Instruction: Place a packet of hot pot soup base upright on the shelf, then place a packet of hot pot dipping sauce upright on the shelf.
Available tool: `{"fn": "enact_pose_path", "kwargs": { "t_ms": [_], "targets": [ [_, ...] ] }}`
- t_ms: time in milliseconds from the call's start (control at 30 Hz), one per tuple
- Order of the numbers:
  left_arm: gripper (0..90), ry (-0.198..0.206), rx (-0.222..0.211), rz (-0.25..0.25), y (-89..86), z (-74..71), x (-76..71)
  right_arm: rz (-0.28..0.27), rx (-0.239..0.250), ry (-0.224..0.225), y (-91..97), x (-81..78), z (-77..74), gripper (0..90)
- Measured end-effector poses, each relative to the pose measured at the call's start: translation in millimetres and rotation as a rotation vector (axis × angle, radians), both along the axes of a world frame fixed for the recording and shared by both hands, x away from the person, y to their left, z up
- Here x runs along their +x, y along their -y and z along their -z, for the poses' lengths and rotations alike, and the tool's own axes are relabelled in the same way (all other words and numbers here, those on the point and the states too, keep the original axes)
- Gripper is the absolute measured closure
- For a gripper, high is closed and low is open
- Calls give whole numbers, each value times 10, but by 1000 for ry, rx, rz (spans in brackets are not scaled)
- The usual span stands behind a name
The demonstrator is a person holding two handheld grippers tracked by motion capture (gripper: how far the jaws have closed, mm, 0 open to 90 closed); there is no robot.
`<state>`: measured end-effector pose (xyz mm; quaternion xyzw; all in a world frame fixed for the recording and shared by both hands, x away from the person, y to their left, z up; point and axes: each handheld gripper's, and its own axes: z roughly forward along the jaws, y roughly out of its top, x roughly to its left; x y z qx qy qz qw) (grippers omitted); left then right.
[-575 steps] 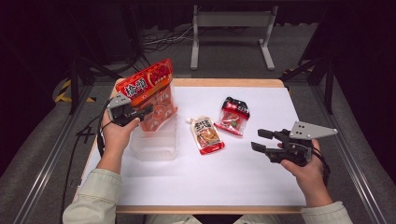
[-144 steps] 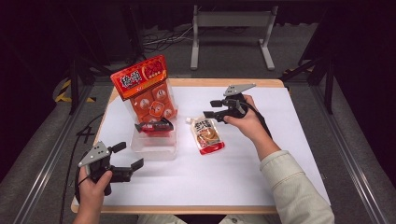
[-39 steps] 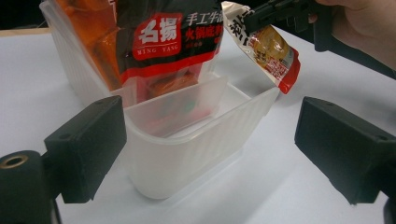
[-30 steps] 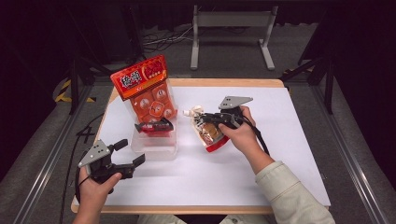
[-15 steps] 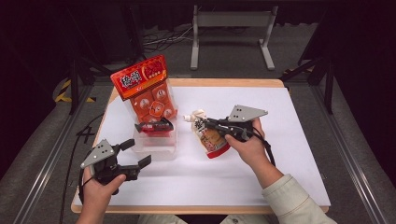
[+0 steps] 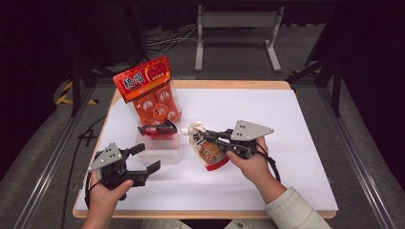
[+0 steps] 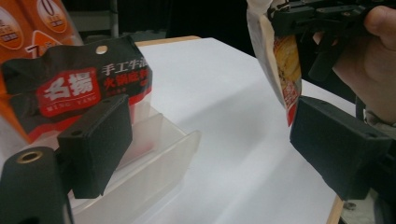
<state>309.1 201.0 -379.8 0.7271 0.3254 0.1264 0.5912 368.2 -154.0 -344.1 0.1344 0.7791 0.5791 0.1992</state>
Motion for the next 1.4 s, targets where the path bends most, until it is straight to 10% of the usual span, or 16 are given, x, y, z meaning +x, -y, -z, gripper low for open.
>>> {"fn": "enact_pose_path", "kwargs": {
  "t_ms": [933,1400],
  "targets": [
    [250,5,-39,144,455,-10,76,-75,14,14,-215,-216,131,870],
    [613,-4,-4,216,615,57,124,-109,16,10,-326,-257,175,864]
  ]
}}
